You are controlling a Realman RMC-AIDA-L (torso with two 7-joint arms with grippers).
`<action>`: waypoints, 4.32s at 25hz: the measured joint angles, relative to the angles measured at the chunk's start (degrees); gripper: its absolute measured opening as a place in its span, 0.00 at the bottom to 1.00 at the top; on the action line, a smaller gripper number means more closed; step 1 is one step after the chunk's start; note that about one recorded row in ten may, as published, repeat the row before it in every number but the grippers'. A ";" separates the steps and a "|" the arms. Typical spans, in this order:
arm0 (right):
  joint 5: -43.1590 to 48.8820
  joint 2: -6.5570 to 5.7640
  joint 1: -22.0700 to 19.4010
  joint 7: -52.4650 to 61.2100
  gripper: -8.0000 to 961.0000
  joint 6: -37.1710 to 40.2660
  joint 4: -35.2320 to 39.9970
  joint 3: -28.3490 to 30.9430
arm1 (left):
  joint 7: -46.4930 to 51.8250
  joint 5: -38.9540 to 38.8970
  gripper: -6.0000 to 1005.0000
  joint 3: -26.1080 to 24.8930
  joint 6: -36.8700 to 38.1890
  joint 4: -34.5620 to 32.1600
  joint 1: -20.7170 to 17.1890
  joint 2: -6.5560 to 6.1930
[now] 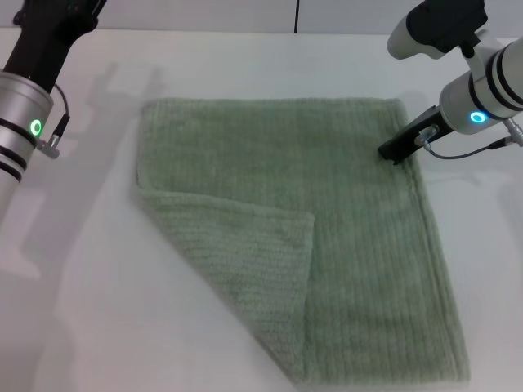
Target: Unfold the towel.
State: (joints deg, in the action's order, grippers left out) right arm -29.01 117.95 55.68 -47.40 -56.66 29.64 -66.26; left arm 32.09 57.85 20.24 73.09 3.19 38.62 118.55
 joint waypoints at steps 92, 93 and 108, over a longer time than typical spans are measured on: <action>0.08 -0.36 0.83 -0.05 0.01 0.06 -0.64 -0.14 | 68.04 48.43 0.84 69.70 -11.02 -54.61 -5.64 0.16; 0.07 -0.36 0.83 -0.06 0.01 0.06 -0.63 -0.15 | 68.15 48.44 0.84 69.95 -11.27 -54.60 -5.64 0.18; 0.00 -0.27 0.99 -0.06 0.01 0.06 -0.63 -0.39 | 69.04 48.58 0.84 73.87 -14.43 -52.98 -4.92 0.19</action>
State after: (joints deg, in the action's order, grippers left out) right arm -29.01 117.68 56.67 -47.46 -56.60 29.00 -66.65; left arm 101.13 106.44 94.10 58.66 -49.79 33.70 118.74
